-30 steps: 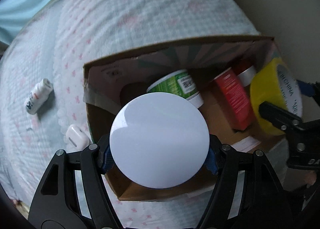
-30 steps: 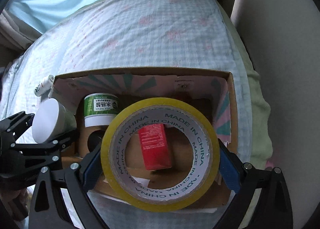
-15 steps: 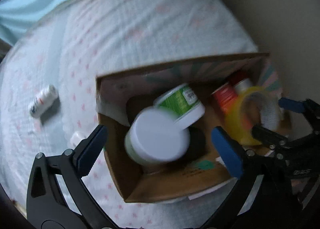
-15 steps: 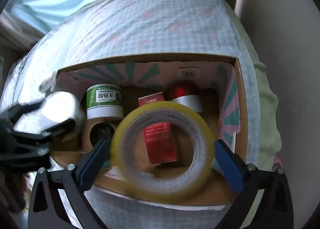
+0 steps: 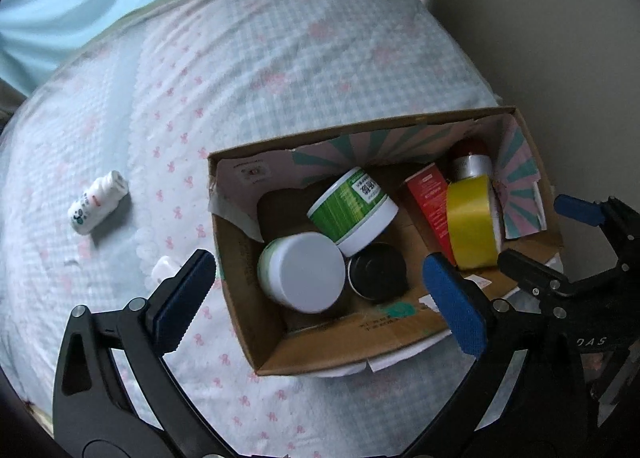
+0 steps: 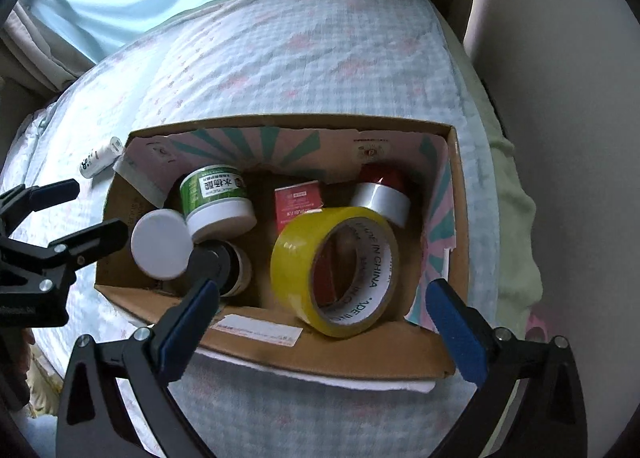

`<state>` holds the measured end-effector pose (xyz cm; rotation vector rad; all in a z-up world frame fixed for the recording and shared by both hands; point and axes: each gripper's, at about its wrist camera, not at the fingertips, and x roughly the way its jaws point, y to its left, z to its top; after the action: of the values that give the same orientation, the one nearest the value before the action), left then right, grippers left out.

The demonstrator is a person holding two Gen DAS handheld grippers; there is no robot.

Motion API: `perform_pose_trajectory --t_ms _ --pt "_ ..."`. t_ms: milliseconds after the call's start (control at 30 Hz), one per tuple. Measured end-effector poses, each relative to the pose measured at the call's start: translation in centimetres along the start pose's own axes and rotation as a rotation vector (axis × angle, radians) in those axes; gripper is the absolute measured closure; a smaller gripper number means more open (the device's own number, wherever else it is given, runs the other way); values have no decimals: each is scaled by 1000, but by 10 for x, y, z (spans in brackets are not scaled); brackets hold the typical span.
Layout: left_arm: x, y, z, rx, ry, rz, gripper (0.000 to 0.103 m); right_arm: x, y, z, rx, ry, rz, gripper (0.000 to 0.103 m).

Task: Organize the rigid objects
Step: 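Lower the lid and tape into the box and open both tools, then lift both tools from the box and move toward the bottle and earbud case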

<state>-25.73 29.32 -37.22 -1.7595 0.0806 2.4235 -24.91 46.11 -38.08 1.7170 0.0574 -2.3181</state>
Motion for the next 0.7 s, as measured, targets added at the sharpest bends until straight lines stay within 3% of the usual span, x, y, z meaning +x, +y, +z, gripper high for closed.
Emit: perform_pose_trajectory --t_ms 367,700 --pt "-57 -1 -18 28 -80 -14 0 -49 27 -13 -25 -70 -57 0" --pt "-141 16 -51 43 -172 -32 0 -121 75 -39 -51 -142 -85 0"
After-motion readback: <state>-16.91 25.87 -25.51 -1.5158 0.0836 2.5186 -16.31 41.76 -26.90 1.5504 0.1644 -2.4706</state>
